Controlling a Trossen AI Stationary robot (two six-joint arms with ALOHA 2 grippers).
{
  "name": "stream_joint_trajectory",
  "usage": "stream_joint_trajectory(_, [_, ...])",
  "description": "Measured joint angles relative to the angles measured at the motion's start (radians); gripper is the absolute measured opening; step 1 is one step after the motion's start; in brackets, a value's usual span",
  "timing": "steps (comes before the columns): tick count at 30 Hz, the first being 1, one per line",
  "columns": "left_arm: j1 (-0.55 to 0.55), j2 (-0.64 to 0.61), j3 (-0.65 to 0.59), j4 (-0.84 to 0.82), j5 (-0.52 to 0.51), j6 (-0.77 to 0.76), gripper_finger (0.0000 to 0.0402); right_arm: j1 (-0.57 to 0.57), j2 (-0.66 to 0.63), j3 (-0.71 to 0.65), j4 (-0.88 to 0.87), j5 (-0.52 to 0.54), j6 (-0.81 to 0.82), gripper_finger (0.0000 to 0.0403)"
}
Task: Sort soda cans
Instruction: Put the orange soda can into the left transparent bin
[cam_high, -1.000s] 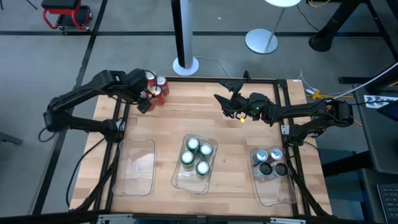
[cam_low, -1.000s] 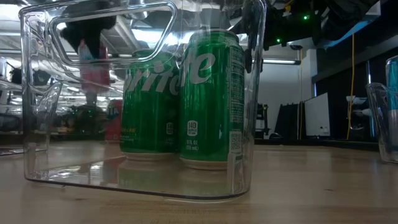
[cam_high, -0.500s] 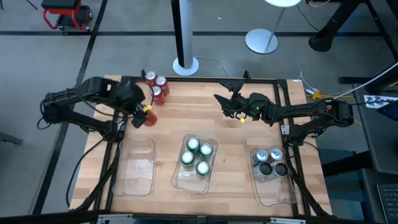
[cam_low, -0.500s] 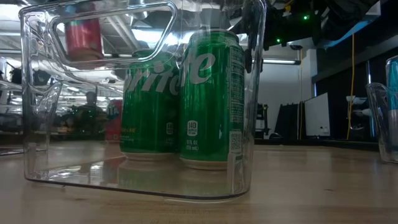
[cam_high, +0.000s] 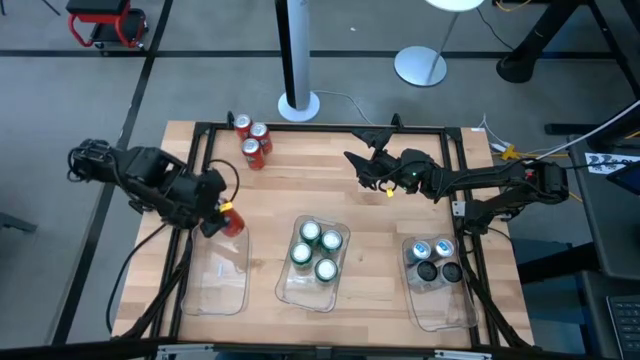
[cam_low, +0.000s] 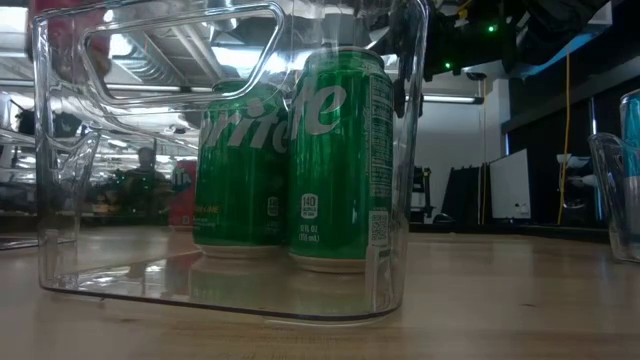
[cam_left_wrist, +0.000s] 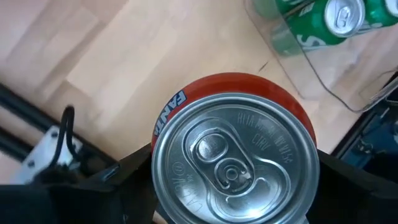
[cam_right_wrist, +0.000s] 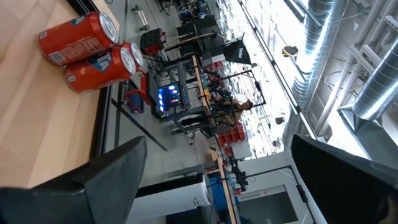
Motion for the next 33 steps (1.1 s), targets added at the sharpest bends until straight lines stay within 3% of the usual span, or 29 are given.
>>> stream_joint_trajectory(6, [-0.117,-0.001,-0.03,-0.014,-0.006,-0.175,0.0294,0.0,0.0,0.0,-0.004,0.0,0.0,0.0399])
stream_joint_trajectory(13, [-0.216,-0.001,-0.183,-0.011,0.009,-0.313,0.0294,0.0,0.0,0.0,-0.004,0.0,0.0,0.0399])
stream_joint_trajectory(19, [-0.298,-0.001,-0.304,0.066,0.059,-0.382,0.0294,0.0,0.0,0.0,-0.003,0.0,0.0,0.0399])
stream_joint_trajectory(33, [-0.373,0.0,-0.496,0.17,0.04,-0.455,0.0294,0.001,0.0,0.0,0.0,-0.027,0.003,0.0399])
